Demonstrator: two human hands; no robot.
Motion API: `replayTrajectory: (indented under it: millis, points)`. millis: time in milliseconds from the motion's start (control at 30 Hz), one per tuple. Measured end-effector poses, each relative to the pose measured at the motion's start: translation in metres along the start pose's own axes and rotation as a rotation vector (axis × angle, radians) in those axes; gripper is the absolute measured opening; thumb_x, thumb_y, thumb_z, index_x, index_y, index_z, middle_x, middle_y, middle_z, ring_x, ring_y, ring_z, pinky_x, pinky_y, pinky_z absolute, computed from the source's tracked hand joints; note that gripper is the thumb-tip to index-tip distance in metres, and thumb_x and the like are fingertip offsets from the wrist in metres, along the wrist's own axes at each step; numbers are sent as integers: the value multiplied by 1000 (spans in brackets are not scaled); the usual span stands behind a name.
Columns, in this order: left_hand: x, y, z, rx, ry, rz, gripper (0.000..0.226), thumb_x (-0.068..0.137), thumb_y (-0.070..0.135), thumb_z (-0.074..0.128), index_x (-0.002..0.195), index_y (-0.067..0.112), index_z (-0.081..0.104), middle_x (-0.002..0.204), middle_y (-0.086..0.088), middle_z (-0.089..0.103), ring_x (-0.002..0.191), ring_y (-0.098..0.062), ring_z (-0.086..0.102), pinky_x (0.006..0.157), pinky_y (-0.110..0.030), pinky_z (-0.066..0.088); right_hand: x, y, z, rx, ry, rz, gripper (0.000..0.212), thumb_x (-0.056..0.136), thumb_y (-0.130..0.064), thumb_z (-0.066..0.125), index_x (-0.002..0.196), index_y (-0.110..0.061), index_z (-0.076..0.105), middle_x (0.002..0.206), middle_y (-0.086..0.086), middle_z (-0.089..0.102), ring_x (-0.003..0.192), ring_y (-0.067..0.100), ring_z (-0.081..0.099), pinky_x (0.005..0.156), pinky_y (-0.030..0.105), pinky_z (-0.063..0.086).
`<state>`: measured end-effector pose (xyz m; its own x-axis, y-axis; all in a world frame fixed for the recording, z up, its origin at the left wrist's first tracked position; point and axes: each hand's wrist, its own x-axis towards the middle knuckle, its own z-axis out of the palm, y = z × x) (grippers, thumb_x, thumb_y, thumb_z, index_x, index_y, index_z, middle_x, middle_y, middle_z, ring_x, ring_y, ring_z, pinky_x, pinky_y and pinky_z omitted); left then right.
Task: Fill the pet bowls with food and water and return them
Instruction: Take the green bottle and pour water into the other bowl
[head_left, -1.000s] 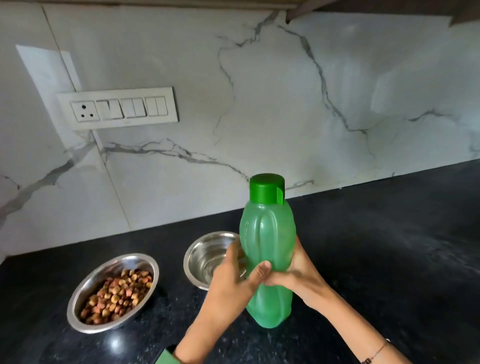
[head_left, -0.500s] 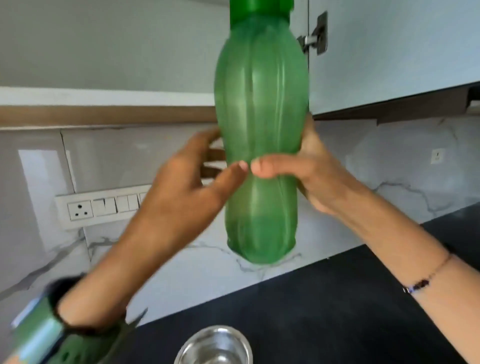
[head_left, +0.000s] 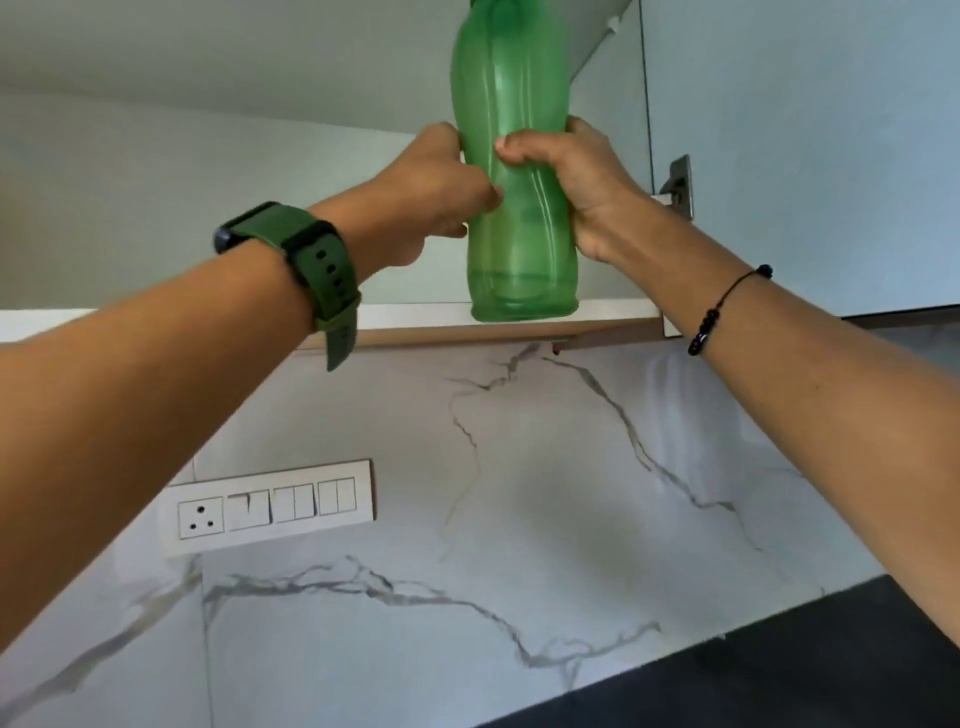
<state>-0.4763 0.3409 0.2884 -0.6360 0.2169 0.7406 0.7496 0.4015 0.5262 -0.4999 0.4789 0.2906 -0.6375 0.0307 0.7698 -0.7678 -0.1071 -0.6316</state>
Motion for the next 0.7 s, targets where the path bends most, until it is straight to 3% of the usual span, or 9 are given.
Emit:
replayTrajectory:
  millis: [200,367,500,600,700]
  points:
    - [31,-5,9,-72,41,4,16,93,11,56,107,14,49,87,3,60,77,-10,63,53,-15,53,38,18,-15,95,-24,145,50,71,-20,72,118,-4,61,107,17,70,94,33,69,81,52,55]
    - [55,-4,16,-23,81,62,14,92,9,57,105,9,54,102,-6,64,85,-17,65,56,-19,54,56,19,-25,99,-24,116,58,66,-23,74,120,-7,60,110,15,69,98,33,68,82,52,54]
    - [70,-16,22,4,76,36,25,91,5,55,116,3,53,113,-13,62,95,-24,65,61,-22,56,67,24,-28,4,4,88,50,68,-19,74,114,-6,62,103,13,72,90,30,71,80,52,56]
    - [79,-28,26,-21,58,3,27,90,3,55,117,4,52,112,-12,62,96,-24,64,60,-20,55,76,33,-27,-55,17,78,49,69,-16,74,114,-5,60,101,13,72,88,30,71,77,51,56]
    - [89,-40,29,-31,57,-27,18,90,0,55,106,8,52,108,-10,61,95,-24,63,63,-22,55,84,44,-28,-93,22,69,54,67,-15,75,116,-4,58,102,13,71,86,30,71,74,50,57]
